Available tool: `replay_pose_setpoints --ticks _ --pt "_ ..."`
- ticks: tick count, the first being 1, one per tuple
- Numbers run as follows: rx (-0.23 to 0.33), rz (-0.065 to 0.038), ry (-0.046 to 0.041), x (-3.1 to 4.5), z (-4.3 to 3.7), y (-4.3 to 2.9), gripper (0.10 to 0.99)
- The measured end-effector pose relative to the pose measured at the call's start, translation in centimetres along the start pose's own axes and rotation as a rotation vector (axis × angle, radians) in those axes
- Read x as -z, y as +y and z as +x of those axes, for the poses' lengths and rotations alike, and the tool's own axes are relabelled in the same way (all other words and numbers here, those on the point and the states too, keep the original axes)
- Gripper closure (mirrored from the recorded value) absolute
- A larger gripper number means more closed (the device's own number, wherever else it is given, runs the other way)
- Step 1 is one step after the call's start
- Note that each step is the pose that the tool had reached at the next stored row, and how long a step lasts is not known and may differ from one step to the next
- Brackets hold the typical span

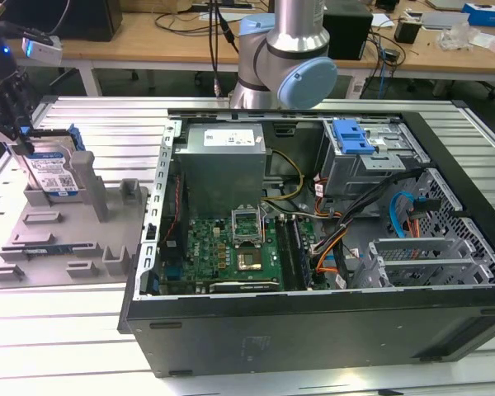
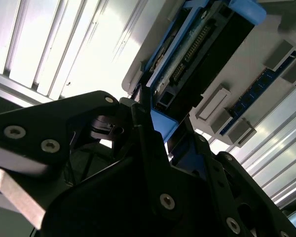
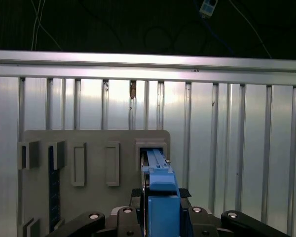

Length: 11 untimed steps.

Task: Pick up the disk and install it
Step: 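Pick up the disk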

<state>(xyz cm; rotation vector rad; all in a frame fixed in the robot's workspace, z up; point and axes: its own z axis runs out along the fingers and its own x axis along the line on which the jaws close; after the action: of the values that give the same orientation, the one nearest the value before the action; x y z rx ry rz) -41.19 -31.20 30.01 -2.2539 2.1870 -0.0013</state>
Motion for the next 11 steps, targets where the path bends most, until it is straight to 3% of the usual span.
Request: replay_pose_setpoints --ticks 11 --pt "0.0 0.001 0.0001 0.04 0.0 0.0 0.718"
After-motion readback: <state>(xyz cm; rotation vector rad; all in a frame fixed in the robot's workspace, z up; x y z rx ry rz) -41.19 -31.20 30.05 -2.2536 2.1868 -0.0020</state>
